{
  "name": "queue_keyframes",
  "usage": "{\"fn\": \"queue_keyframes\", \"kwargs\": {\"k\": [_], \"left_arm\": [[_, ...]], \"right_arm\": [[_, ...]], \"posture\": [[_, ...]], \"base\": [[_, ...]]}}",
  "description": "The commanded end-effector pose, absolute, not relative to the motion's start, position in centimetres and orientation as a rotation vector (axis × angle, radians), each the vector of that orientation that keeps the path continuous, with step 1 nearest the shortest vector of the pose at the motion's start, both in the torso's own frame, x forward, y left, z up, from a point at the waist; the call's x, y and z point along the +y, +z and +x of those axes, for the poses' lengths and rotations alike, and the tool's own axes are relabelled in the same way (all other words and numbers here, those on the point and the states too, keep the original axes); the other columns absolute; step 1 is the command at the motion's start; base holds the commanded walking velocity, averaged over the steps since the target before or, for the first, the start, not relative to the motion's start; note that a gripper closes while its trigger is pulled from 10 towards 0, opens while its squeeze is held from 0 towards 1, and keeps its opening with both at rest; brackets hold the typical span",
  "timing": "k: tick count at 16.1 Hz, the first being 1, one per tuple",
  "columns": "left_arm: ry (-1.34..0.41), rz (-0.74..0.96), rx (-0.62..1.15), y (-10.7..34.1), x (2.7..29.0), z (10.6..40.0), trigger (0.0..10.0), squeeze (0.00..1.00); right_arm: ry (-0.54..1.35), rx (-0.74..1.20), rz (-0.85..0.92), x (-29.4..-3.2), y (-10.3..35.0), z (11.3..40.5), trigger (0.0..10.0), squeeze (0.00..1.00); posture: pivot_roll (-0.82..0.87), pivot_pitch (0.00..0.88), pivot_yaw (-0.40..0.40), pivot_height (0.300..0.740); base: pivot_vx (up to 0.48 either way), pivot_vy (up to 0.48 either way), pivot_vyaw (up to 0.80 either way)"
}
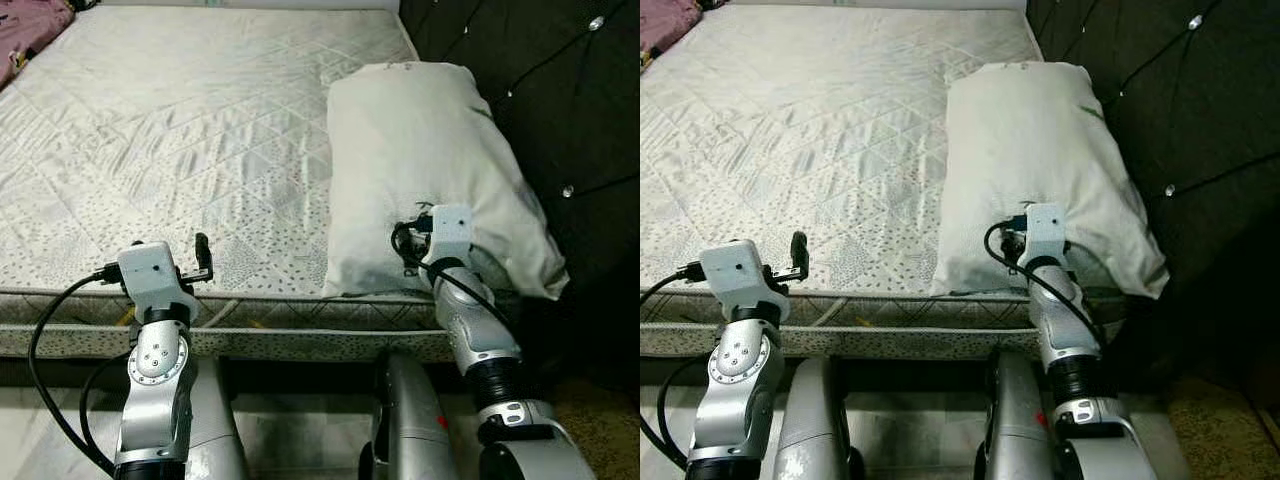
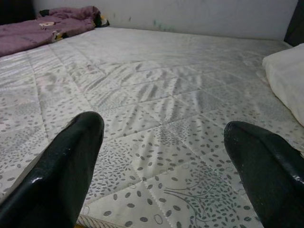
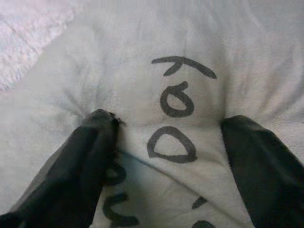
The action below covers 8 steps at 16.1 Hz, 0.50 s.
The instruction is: Clean up the room
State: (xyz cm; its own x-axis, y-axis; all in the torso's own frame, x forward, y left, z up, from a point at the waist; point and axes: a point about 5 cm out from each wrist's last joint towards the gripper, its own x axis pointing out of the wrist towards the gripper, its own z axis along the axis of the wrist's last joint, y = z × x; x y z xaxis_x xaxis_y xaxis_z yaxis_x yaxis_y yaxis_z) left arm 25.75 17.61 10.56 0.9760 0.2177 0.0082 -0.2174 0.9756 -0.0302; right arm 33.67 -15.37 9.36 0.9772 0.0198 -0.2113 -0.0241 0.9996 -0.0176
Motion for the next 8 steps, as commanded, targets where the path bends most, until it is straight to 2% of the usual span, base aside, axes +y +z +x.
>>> {"fn": "queue_keyframes", "kwargs": {"k": [1,2,4,5,8], "left_arm": [[0.225,-0.023,-0.018,10.7,17.7,26.1,10.0,0.0],[0.213,-0.021,-0.037,11.2,17.5,26.7,10.0,0.0],[0.207,-0.019,-0.075,12.2,17.6,27.5,10.0,0.0],[0.22,-0.015,-0.093,12.8,18.1,28.1,10.0,0.0],[0.209,-0.019,-0.096,12.6,17.9,28.5,10.0,0.0]], "right_arm": [[0.03,0.2,0.013,-14.9,9.5,34.0,10.0,0.54],[0.057,0.101,0.068,-14.1,11.5,34.8,10.0,0.0],[0.082,-0.033,0.081,-13.5,14.3,35.5,10.0,0.0],[0.116,-0.111,0.104,-12.9,16.4,35.9,10.0,0.0],[0.139,-0.181,0.123,-12.1,18.1,36.1,10.0,0.0]], "posture": [[0.01,0.0,-0.01,0.522],[0.01,0.0,-0.008,0.522],[0.01,0.0,-0.007,0.522],[-0.01,0.0,0.0,0.53],[-0.04,0.0,0.018,0.55]], "base": [[0.0,0.0,0.0],[0.0,0.0,0.0],[0.0,0.0,0.0],[0.0,0.0,-0.44],[0.0,0.0,-0.47]]}}
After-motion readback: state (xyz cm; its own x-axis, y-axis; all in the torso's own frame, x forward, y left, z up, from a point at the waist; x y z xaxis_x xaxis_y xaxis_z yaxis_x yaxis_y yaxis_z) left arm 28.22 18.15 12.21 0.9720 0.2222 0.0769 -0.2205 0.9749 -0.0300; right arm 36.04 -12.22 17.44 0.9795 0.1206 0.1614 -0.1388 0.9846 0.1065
